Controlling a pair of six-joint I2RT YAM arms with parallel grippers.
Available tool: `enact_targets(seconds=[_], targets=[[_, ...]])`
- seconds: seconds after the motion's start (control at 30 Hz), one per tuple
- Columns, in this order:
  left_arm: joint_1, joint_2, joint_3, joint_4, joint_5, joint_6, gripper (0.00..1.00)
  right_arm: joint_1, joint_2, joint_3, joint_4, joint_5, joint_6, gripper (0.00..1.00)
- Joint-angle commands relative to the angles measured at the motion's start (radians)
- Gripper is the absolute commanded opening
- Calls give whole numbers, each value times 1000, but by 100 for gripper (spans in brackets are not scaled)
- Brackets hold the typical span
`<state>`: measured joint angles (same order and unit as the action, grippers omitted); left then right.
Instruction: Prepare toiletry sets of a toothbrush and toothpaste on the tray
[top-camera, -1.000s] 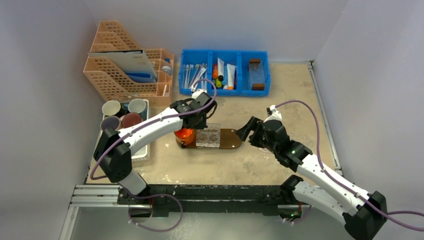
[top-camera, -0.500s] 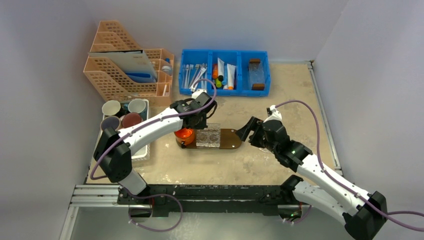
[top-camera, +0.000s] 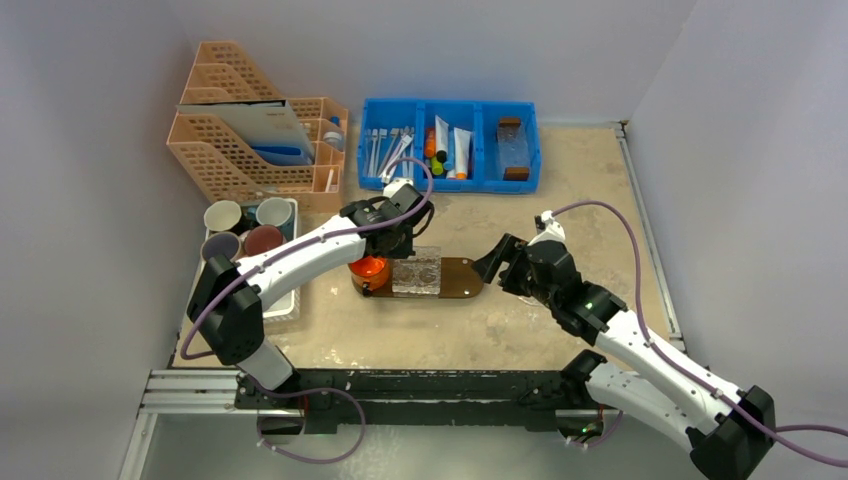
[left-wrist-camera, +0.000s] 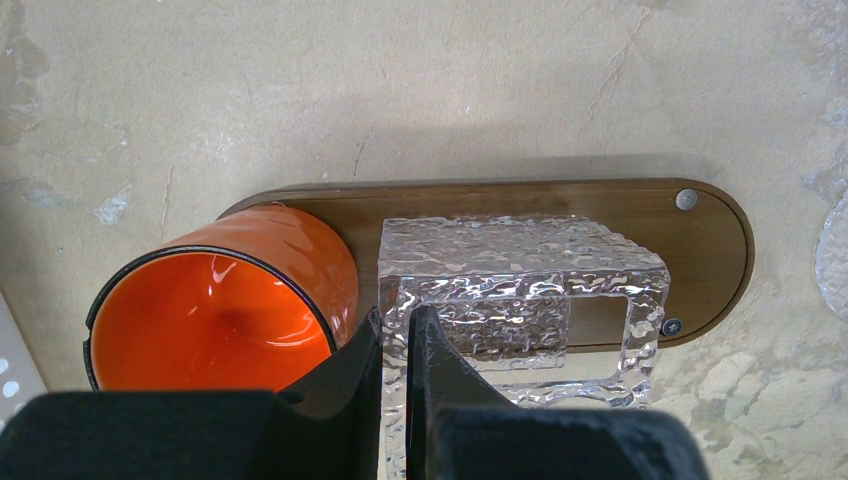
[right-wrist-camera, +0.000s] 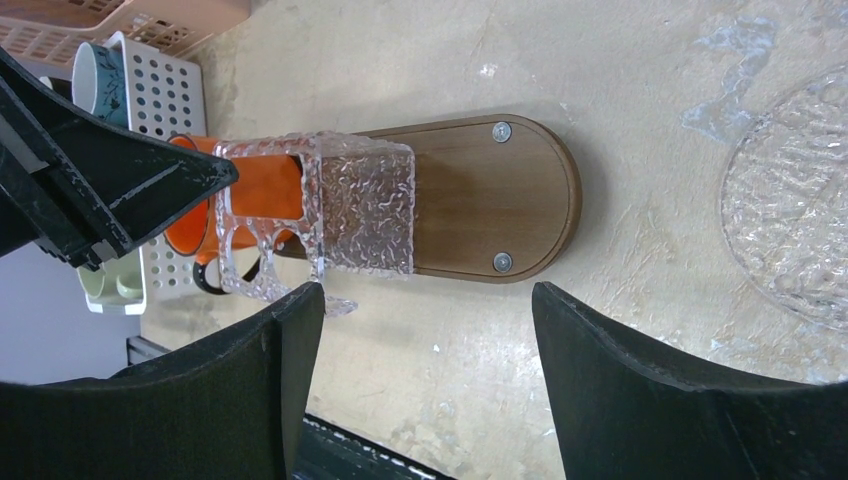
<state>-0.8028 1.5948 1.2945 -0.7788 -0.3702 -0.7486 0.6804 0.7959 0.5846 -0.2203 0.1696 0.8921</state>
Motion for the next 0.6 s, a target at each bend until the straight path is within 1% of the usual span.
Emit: enact_targets(seconds=[0.0,0.27,0.4,0.57], targets=[[8,-2,12,23,-6,-17,0,2,-12,12,-1,14,-12,79],[10,-7,14,10,-10,-15,5,2,-7,10,6,10,-11,79],[10,-4,15,9,-8,-15,11,2,-5,8,9,5,-8,79],[11,-3,18,7,-8,-14,12,2,-9,7,7,5,-8,79]])
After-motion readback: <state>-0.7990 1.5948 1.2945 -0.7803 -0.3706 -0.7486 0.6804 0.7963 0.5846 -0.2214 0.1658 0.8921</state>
